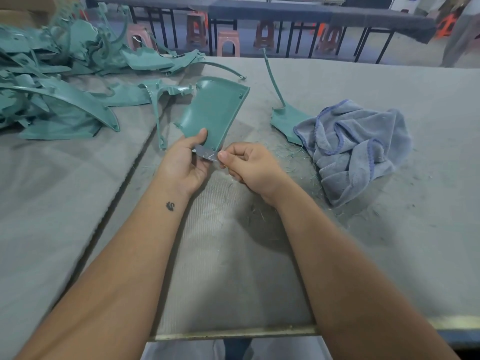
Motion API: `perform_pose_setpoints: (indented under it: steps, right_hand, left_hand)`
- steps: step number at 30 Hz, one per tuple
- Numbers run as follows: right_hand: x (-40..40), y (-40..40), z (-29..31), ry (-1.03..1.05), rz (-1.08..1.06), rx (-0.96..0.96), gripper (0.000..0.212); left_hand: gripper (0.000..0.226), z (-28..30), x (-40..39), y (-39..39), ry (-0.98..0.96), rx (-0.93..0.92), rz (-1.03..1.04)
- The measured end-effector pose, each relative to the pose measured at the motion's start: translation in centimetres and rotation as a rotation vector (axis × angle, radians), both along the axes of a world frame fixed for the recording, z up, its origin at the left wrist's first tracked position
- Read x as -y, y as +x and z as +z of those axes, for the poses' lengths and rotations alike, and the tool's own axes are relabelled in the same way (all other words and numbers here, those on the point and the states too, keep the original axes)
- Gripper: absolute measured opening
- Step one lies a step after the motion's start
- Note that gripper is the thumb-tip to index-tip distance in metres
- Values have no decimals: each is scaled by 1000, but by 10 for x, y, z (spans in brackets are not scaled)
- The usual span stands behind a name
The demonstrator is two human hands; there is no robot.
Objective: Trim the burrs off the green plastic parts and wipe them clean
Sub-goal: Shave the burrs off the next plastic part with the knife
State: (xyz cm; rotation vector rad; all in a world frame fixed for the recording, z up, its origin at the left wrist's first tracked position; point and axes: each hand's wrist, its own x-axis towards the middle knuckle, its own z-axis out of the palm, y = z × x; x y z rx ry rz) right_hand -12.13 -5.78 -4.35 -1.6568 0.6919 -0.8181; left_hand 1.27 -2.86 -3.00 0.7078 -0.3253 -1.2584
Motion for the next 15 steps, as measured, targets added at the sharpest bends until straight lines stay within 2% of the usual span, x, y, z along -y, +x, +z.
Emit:
perform_pose_setpoints:
  steps: [8,15]
  right_hand:
    - [0,0,-3,-7,-85,44,28]
    - [3,0,-8,-33,-145,91,28]
  left_hand:
    - [17,-2,-2,-3,1,-61,6]
    - [19,-2,0,-4,18,-62,36]
